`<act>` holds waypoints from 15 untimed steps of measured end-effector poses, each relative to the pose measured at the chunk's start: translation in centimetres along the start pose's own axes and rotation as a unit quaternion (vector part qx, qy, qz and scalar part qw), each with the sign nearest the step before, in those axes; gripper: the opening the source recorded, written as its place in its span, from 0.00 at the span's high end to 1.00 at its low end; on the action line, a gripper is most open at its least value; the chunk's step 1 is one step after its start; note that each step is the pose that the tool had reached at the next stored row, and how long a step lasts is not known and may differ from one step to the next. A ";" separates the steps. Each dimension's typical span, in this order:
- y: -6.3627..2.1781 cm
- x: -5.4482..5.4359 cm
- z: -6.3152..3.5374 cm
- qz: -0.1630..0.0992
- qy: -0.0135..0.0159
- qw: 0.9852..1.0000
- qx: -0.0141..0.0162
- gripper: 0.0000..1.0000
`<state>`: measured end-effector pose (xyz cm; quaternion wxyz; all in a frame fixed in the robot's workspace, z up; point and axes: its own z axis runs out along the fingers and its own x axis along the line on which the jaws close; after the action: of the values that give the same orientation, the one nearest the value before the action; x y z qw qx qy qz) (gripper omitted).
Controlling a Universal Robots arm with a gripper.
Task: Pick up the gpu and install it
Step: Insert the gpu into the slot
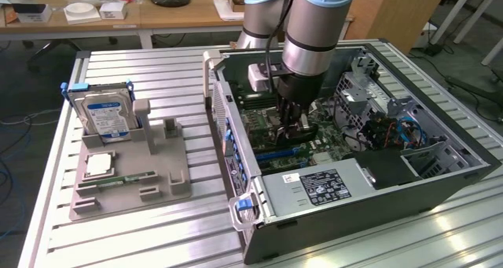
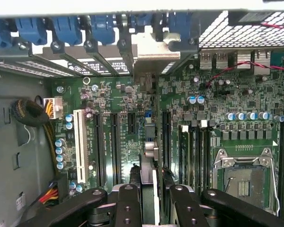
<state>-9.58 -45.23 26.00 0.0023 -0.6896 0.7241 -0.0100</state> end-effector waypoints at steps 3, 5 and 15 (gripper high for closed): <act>0.01 0.0 0.08 0.000 0.000 1.000 0.000 0.72; 0.02 0.0 0.16 0.000 0.000 1.000 0.000 0.72; 0.01 0.1 0.45 0.000 0.000 1.000 0.000 0.72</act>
<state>-9.59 -45.36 25.55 0.0023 -0.6896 0.7241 -0.0100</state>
